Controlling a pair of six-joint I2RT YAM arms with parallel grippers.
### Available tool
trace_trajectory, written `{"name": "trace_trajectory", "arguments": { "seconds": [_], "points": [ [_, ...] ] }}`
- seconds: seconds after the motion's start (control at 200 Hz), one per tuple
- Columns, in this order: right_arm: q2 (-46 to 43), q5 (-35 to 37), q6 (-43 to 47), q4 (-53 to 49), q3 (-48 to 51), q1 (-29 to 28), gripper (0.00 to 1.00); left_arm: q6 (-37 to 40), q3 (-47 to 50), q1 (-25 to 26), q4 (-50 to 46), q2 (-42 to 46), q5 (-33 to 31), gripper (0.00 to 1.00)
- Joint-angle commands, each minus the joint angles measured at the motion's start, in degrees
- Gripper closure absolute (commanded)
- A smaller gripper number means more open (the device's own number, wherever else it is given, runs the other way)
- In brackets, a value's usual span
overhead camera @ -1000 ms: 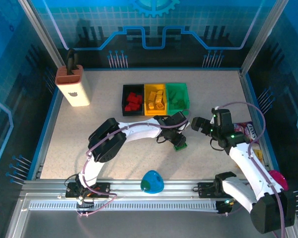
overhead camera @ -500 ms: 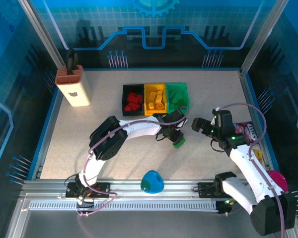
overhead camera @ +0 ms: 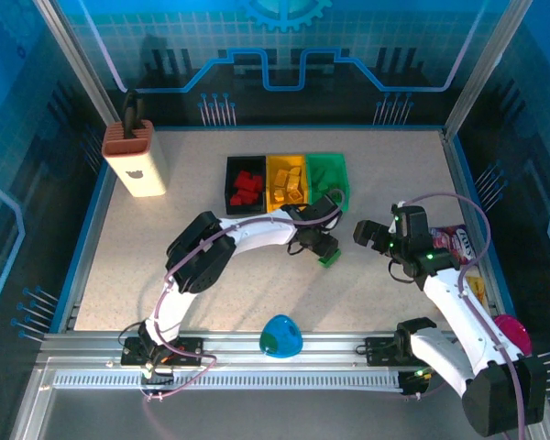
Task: Sort the legos into containers by color
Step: Move the legos to the center of the table, then separate the lego at the center of the table.
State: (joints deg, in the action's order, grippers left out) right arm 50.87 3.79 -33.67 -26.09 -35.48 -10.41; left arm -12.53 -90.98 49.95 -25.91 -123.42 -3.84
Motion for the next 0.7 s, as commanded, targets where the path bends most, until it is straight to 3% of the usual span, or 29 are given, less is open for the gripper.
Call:
{"name": "trace_trajectory", "arguments": {
  "seconds": [0.0,0.195,0.47,0.695],
  "points": [
    [-1.43,-0.55,-0.61,-0.62,0.41,0.85,0.00,0.04,-2.57,-0.97,-2.39,-2.08,-0.73,0.51],
    [-1.65,-0.10,-0.34,-1.00,0.64,0.87,0.00,-0.07,-2.84,-2.02,-2.89,-2.68,-0.74,0.52],
    [-1.82,-0.19,-0.34,-1.33,0.69,0.88,0.00,-1.04,0.71,-2.77,-2.39,-1.10,-1.30,0.43],
    [-2.62,-0.04,-0.43,-1.93,0.95,0.92,0.00,-2.04,6.57,-4.21,-0.48,2.96,-0.97,0.49]
  ]
}}
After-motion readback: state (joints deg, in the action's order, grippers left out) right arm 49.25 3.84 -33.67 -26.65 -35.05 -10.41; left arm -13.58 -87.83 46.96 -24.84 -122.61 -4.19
